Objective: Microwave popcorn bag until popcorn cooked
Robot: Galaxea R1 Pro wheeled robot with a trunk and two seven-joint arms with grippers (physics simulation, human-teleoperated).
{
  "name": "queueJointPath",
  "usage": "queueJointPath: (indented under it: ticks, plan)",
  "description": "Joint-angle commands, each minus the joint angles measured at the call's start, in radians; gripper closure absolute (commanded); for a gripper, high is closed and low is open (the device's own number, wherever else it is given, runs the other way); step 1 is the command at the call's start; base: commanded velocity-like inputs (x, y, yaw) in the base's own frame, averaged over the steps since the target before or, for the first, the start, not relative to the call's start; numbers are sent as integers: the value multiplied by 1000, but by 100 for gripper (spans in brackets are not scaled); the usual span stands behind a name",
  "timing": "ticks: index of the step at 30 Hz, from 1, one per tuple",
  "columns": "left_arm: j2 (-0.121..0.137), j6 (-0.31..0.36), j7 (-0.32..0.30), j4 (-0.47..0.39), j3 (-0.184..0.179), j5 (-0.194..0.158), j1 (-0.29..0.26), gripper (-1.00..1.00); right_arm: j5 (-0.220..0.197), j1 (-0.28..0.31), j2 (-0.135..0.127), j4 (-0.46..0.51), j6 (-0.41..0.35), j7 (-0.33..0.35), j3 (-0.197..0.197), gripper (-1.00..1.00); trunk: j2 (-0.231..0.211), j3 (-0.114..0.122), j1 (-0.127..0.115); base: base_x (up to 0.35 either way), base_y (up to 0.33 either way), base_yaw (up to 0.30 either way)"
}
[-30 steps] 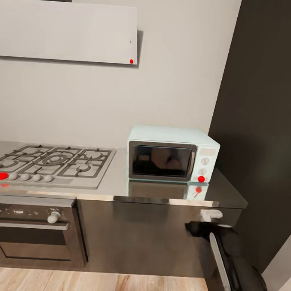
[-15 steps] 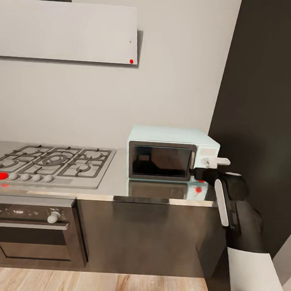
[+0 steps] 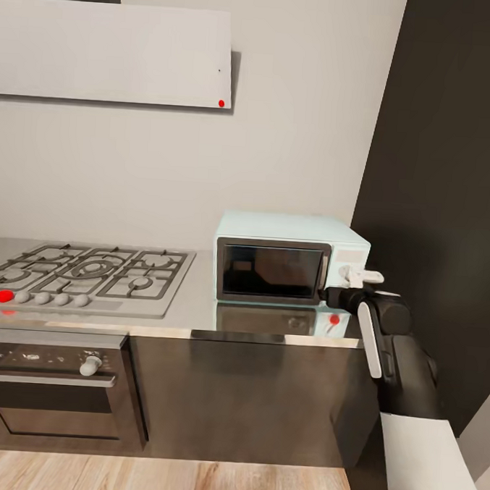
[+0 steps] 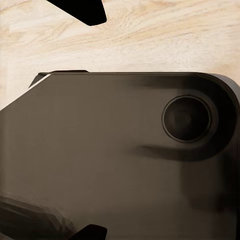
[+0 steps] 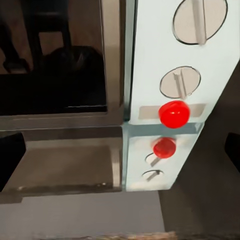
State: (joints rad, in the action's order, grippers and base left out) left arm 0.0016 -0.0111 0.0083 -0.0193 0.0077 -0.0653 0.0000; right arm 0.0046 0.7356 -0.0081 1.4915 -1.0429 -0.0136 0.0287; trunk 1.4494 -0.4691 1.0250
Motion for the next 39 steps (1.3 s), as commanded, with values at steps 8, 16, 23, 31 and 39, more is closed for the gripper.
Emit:
queueJointPath:
  ticks: [8,16,23,31,39]
  plan:
    - [0,-1,1,-1,1,-7,0,-100,3,1,0,-72,104,-9,0,-100,1,-1,0,0,0,0]
    - [-1,-1,1,-1,2,-7,0,-100,10,1,0,-74,171,-12,-1,-100,1,-1,0,0,0,0]
    - [0,-1,0,-1,0,-7,0,-100,7,1,0,-74,190,-11,-3,-100,1,-1,0,31,19,0]
    - [0,-1,1,-1,0,-7,0,-100,0,1,-1,-76,212,-11,-1,-100,1,-1,0,54,43,0]
    - [0,-1,1,-1,0,-7,0,-100,0,1,-1,-76,213,-12,-1,-100,1,-1,0,124,1,0]
